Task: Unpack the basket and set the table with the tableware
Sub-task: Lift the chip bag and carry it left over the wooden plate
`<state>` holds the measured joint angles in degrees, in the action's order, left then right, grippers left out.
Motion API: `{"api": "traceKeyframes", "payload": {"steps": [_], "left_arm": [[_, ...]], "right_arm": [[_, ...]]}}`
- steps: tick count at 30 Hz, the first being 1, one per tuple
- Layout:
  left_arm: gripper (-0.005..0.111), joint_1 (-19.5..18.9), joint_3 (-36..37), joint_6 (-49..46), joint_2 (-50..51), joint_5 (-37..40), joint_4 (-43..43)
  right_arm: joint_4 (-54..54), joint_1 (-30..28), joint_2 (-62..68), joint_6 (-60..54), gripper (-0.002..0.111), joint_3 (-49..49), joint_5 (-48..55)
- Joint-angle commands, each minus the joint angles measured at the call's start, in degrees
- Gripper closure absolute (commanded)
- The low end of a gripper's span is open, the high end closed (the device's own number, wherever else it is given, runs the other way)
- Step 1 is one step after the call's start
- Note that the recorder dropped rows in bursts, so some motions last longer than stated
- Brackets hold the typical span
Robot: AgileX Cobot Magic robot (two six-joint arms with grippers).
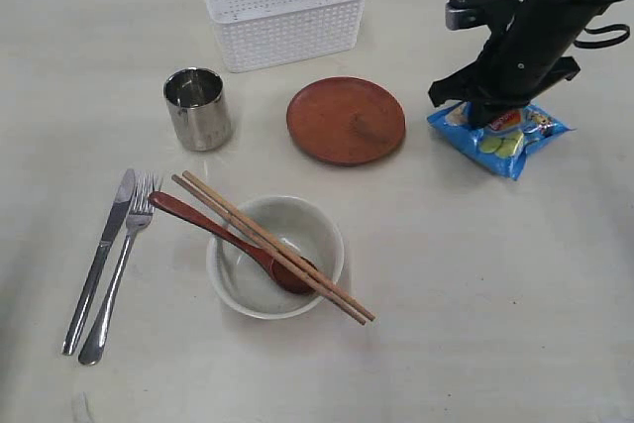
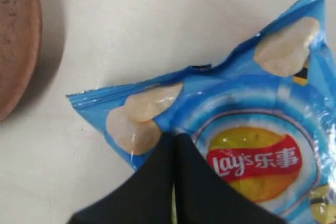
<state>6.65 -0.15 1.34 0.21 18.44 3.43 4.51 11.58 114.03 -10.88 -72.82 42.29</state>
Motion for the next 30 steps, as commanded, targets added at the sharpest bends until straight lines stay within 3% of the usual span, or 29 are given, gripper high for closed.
{"api": "traceKeyframes", "payload": {"steps": [1, 4, 6, 9, 11, 20, 27, 30], "left_arm": [[0.107, -0.13, 0.15, -0.08, -0.21, -0.1, -0.48], [0.107, -0.13, 0.15, -0.08, -0.21, -0.1, -0.48], [0.107, -0.13, 0.15, -0.08, -0.21, -0.1, -0.48], [0.107, -0.13, 0.15, -0.08, -0.21, -0.1, -0.48], [0.107, -0.13, 0.15, -0.08, -0.21, -0.1, -0.48], [0.107, -0.13, 0.15, -0.08, -0.21, -0.1, -0.48], [0.107, -0.13, 0.15, -0.08, -0.21, -0.1, -0.48], [0.107, -0.13, 0.15, -0.08, -0.21, -0.1, -0.48]], "right_arm": [[0.74, -0.03, -4.89, -1.45, 0.109, 0.22, 0.31], [6.03, -0.03, -7.17, -9.97, 0.106, 0.22, 1.14], [10.72, -0.03, -7.59, -16.24, 0.091, 0.22, 2.65], [10.45, 1.28, -7.25, -18.75, 0.05, 0.22, 4.24], [6.35, 3.07, -6.36, -17.86, 0.032, 0.22, 4.11], [-27.0, 13.88, -0.65, -1.49, 0.038, 0.22, 0.05], [-36.94, 16.62, 3.88, 2.5, 0.043, 0.22, -0.18], [-39.22, 16.62, 5.03, 4.15, 0.055, 0.22, -0.18]]}}
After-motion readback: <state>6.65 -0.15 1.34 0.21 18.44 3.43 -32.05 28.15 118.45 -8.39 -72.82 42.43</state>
